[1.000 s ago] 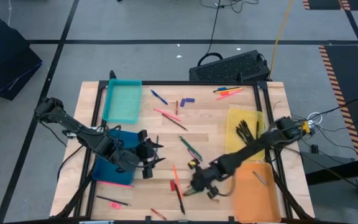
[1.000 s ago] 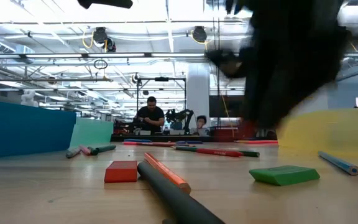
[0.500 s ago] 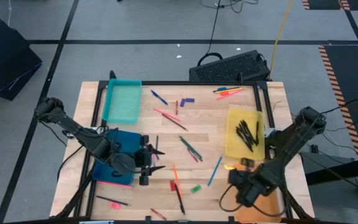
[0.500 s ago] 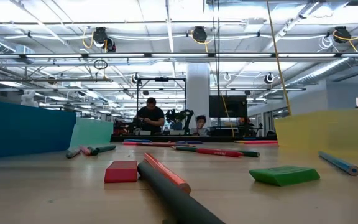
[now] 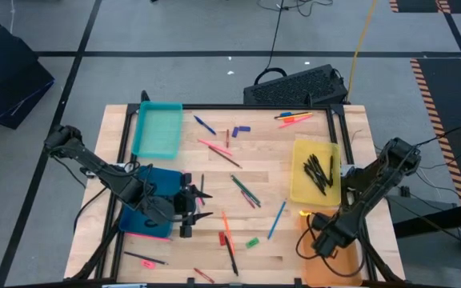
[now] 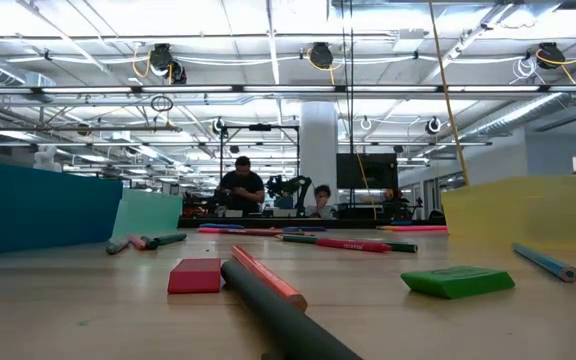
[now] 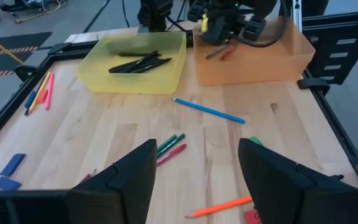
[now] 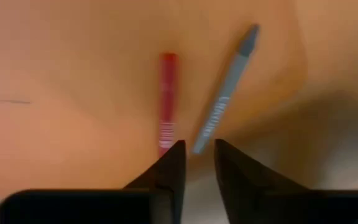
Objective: Sort crayons/erasers/pens/pencils in bins
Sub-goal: Put the red crayon into the orange bin
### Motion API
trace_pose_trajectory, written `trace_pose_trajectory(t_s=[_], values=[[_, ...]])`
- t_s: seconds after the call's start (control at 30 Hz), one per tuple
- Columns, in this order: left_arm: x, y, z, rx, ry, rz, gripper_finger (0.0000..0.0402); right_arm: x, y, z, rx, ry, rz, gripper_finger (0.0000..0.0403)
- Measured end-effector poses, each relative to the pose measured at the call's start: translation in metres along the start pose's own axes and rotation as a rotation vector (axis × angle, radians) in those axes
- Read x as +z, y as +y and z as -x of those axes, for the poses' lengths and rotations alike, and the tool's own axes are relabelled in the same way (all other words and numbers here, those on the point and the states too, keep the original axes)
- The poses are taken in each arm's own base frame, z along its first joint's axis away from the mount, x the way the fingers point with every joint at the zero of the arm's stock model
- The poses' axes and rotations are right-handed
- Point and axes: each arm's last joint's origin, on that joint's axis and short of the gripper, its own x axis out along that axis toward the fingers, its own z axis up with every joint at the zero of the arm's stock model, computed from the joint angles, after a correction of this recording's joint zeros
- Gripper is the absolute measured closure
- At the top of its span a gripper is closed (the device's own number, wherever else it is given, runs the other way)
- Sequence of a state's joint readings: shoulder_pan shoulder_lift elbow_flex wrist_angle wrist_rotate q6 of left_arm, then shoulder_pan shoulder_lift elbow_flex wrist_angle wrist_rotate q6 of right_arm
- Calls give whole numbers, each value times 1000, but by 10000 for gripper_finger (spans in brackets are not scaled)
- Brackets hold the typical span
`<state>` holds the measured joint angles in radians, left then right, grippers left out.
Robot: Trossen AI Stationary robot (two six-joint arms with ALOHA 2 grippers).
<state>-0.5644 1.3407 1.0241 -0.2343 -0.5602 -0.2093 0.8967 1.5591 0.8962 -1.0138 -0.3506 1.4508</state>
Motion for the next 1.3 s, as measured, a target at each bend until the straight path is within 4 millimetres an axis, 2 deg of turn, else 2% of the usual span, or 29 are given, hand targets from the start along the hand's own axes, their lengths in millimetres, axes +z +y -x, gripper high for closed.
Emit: trace_pose_trajectory(t_s=[0.1,0.17,0.27,0.37,0.47,0.63,0.77,0.83,0.97,1.03,1.17,1.3], values=[[0,0,0,0,0,-4,172,0,2,14,13,15,4,284],[0,0,0,1,1,-11,172,2,6,32,42,-23,5,265],[0,0,0,3,1,-29,172,9,14,67,109,-220,40,251],[0,2,-1,9,2,-37,172,25,21,101,173,-480,86,253],[1,4,-2,17,3,-39,172,51,22,117,192,-652,137,262],[0,7,-4,25,12,-43,172,109,36,110,219,-836,269,270],[-2,7,-3,14,36,-53,172,156,69,90,287,-943,420,271],[-4,6,-3,9,49,-56,172,170,87,77,278,-982,471,271],[-6,6,-3,11,71,-61,172,177,115,70,146,-1049,515,271],[-7,6,-3,13,80,-65,172,176,119,71,72,-1070,471,271],[-7,6,-3,13,81,-68,172,178,106,62,-21,-1026,279,271],[-7,6,-3,13,83,-79,172,188,92,55,-12,-995,112,271]])
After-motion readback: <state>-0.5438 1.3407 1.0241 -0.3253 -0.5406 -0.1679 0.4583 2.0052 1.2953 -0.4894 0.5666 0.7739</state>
